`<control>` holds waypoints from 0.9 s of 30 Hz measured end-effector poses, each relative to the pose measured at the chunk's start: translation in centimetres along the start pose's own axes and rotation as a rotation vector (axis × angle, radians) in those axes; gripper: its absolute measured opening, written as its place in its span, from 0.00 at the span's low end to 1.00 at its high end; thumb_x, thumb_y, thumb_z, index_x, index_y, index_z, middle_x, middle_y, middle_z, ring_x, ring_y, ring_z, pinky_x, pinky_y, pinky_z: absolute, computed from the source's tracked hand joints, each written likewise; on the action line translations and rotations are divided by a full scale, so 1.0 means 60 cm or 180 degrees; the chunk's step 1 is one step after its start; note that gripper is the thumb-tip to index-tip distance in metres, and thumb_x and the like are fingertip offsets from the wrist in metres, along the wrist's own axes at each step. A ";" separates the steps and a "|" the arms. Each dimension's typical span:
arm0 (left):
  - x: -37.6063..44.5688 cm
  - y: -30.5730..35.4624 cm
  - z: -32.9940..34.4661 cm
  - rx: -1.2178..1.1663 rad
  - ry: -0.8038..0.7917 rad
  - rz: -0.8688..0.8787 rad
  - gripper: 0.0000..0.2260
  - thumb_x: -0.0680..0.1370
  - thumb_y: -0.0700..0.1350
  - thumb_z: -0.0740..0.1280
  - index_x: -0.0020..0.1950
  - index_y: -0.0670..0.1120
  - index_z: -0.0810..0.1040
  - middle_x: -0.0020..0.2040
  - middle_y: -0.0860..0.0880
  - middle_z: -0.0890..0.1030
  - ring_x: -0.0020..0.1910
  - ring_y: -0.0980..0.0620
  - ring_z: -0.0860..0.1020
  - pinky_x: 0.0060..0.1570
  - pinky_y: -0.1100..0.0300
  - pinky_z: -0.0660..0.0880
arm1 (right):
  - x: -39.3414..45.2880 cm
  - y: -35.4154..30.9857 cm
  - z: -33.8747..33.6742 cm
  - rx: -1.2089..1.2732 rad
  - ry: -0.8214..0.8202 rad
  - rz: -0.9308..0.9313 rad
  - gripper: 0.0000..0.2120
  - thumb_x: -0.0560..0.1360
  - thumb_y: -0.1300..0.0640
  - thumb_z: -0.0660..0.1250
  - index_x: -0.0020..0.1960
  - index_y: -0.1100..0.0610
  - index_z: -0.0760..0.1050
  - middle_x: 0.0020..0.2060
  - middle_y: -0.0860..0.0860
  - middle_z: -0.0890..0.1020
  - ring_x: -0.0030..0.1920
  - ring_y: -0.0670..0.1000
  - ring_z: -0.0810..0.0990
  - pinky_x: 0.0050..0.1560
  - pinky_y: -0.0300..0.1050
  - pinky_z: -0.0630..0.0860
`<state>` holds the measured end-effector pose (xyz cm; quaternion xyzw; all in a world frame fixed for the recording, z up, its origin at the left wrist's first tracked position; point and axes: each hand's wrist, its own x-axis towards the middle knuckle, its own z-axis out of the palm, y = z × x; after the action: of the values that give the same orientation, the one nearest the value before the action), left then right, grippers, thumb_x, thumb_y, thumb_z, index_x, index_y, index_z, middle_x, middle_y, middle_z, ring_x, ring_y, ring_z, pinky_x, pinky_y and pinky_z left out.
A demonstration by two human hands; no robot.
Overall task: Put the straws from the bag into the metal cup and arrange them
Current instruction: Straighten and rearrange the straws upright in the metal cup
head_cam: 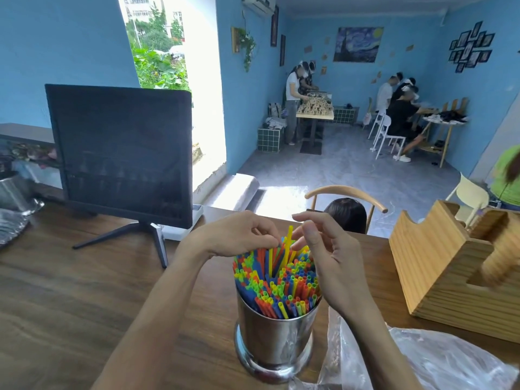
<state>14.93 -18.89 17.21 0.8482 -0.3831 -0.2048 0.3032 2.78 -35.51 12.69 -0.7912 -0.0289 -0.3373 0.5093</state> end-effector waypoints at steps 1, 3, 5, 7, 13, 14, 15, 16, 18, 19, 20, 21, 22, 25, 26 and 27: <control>-0.001 0.000 -0.001 -0.0012 -0.0046 0.0007 0.08 0.82 0.52 0.66 0.49 0.56 0.84 0.50 0.57 0.85 0.50 0.60 0.83 0.57 0.55 0.81 | 0.000 0.001 0.000 0.0007 -0.0013 0.0003 0.18 0.80 0.38 0.58 0.58 0.47 0.80 0.43 0.39 0.84 0.45 0.44 0.85 0.46 0.33 0.76; -0.003 0.000 -0.002 -0.0056 -0.0125 0.0017 0.08 0.82 0.53 0.66 0.51 0.55 0.84 0.51 0.56 0.85 0.51 0.58 0.84 0.57 0.55 0.82 | 0.000 0.001 0.001 0.0011 -0.0022 0.0002 0.18 0.81 0.38 0.58 0.58 0.47 0.80 0.43 0.38 0.84 0.45 0.44 0.85 0.46 0.32 0.76; -0.003 -0.001 -0.002 -0.0102 -0.0122 0.0023 0.08 0.82 0.53 0.66 0.52 0.53 0.84 0.51 0.56 0.86 0.50 0.58 0.84 0.55 0.57 0.82 | -0.001 0.002 0.001 0.0005 -0.0028 0.0001 0.18 0.81 0.39 0.57 0.58 0.47 0.80 0.43 0.38 0.84 0.45 0.43 0.85 0.45 0.32 0.76; -0.003 0.001 -0.003 -0.0102 -0.0100 0.0031 0.07 0.82 0.53 0.67 0.49 0.54 0.84 0.49 0.57 0.86 0.49 0.59 0.84 0.52 0.62 0.81 | -0.001 0.001 0.002 -0.0013 -0.0042 0.0032 0.17 0.81 0.39 0.56 0.58 0.46 0.79 0.42 0.38 0.84 0.45 0.43 0.85 0.45 0.31 0.77; -0.008 0.013 0.001 -0.0340 0.0813 0.0311 0.05 0.79 0.50 0.71 0.49 0.51 0.85 0.49 0.55 0.84 0.49 0.60 0.81 0.54 0.59 0.77 | -0.002 -0.001 0.004 -0.0051 -0.0006 0.0118 0.18 0.81 0.38 0.56 0.57 0.46 0.79 0.43 0.39 0.84 0.46 0.43 0.85 0.46 0.30 0.77; -0.010 0.019 0.001 -0.0500 0.1236 0.0472 0.05 0.79 0.49 0.70 0.48 0.51 0.85 0.48 0.55 0.84 0.48 0.60 0.80 0.54 0.57 0.77 | -0.002 -0.001 0.005 -0.0058 0.0013 0.0135 0.16 0.81 0.39 0.57 0.57 0.45 0.80 0.43 0.39 0.84 0.46 0.43 0.85 0.47 0.31 0.77; -0.013 0.028 -0.001 -0.0698 0.1663 0.0638 0.04 0.80 0.48 0.70 0.47 0.51 0.84 0.48 0.56 0.84 0.46 0.61 0.79 0.51 0.58 0.76 | -0.003 0.000 0.005 -0.0055 0.0043 0.0154 0.15 0.82 0.40 0.59 0.56 0.45 0.80 0.43 0.39 0.84 0.47 0.44 0.85 0.47 0.33 0.78; -0.018 0.039 -0.004 -0.0963 0.2058 0.0803 0.05 0.81 0.46 0.68 0.47 0.52 0.84 0.45 0.57 0.83 0.43 0.62 0.78 0.47 0.60 0.74 | -0.003 0.000 0.007 -0.0051 0.0081 0.0180 0.13 0.82 0.41 0.60 0.56 0.45 0.80 0.42 0.39 0.84 0.47 0.45 0.85 0.48 0.36 0.79; -0.032 0.060 -0.013 -0.1703 0.2695 0.1162 0.08 0.82 0.42 0.66 0.46 0.51 0.82 0.38 0.59 0.81 0.35 0.61 0.74 0.39 0.64 0.71 | -0.003 -0.001 0.007 -0.0048 0.0152 0.0233 0.13 0.81 0.40 0.62 0.53 0.45 0.82 0.41 0.40 0.84 0.46 0.47 0.85 0.47 0.41 0.81; -0.041 0.069 -0.018 -0.2021 0.2897 0.1308 0.08 0.82 0.41 0.65 0.46 0.50 0.81 0.34 0.58 0.79 0.32 0.59 0.73 0.36 0.65 0.70 | -0.004 -0.002 0.007 -0.0020 0.0154 0.0246 0.14 0.81 0.40 0.63 0.51 0.46 0.83 0.39 0.41 0.85 0.44 0.47 0.85 0.46 0.41 0.81; -0.050 0.075 -0.022 -0.2232 0.2998 0.1437 0.09 0.82 0.40 0.63 0.47 0.49 0.81 0.31 0.56 0.77 0.30 0.57 0.71 0.32 0.65 0.69 | -0.004 -0.005 0.005 0.0050 0.0116 0.0269 0.15 0.81 0.41 0.64 0.48 0.48 0.84 0.36 0.43 0.85 0.42 0.46 0.85 0.44 0.38 0.80; -0.060 0.081 -0.024 -0.2363 0.2998 0.1551 0.09 0.83 0.40 0.62 0.47 0.48 0.80 0.29 0.53 0.77 0.28 0.55 0.72 0.30 0.64 0.69 | -0.004 -0.011 0.004 0.0169 0.0042 0.0325 0.15 0.80 0.44 0.65 0.46 0.50 0.85 0.34 0.44 0.86 0.39 0.46 0.85 0.42 0.34 0.78; -0.068 0.085 -0.023 -0.2487 0.2901 0.1639 0.08 0.83 0.40 0.62 0.48 0.47 0.79 0.29 0.52 0.78 0.27 0.54 0.73 0.28 0.63 0.70 | -0.004 -0.018 0.002 0.0363 -0.0039 0.0424 0.15 0.79 0.46 0.65 0.45 0.53 0.86 0.34 0.46 0.86 0.37 0.46 0.85 0.40 0.33 0.78; -0.085 0.087 -0.017 -0.2879 0.2289 0.1707 0.06 0.78 0.42 0.61 0.45 0.46 0.77 0.31 0.48 0.82 0.28 0.50 0.80 0.27 0.63 0.73 | 0.000 -0.040 -0.005 0.1224 -0.0166 0.0871 0.19 0.77 0.45 0.62 0.51 0.58 0.85 0.41 0.54 0.88 0.42 0.51 0.88 0.40 0.35 0.79; -0.087 0.084 -0.013 -0.2946 0.2085 0.1705 0.05 0.76 0.42 0.63 0.43 0.46 0.78 0.31 0.47 0.82 0.28 0.49 0.81 0.26 0.63 0.73 | 0.003 -0.044 -0.007 0.1498 -0.0151 0.1007 0.20 0.77 0.44 0.62 0.54 0.58 0.84 0.44 0.55 0.89 0.45 0.53 0.88 0.42 0.37 0.81; -0.085 0.078 -0.010 -0.2978 0.1891 0.1710 0.05 0.74 0.42 0.65 0.41 0.48 0.80 0.31 0.47 0.82 0.29 0.48 0.81 0.25 0.64 0.74 | 0.006 -0.048 -0.009 0.1786 -0.0120 0.1136 0.21 0.77 0.44 0.61 0.57 0.58 0.83 0.48 0.55 0.88 0.47 0.54 0.88 0.42 0.37 0.82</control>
<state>9.60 -17.17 21.37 0.5198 -0.3521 -0.0226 0.7780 1.68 -34.66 15.32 -0.6188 0.0089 -0.2069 0.7577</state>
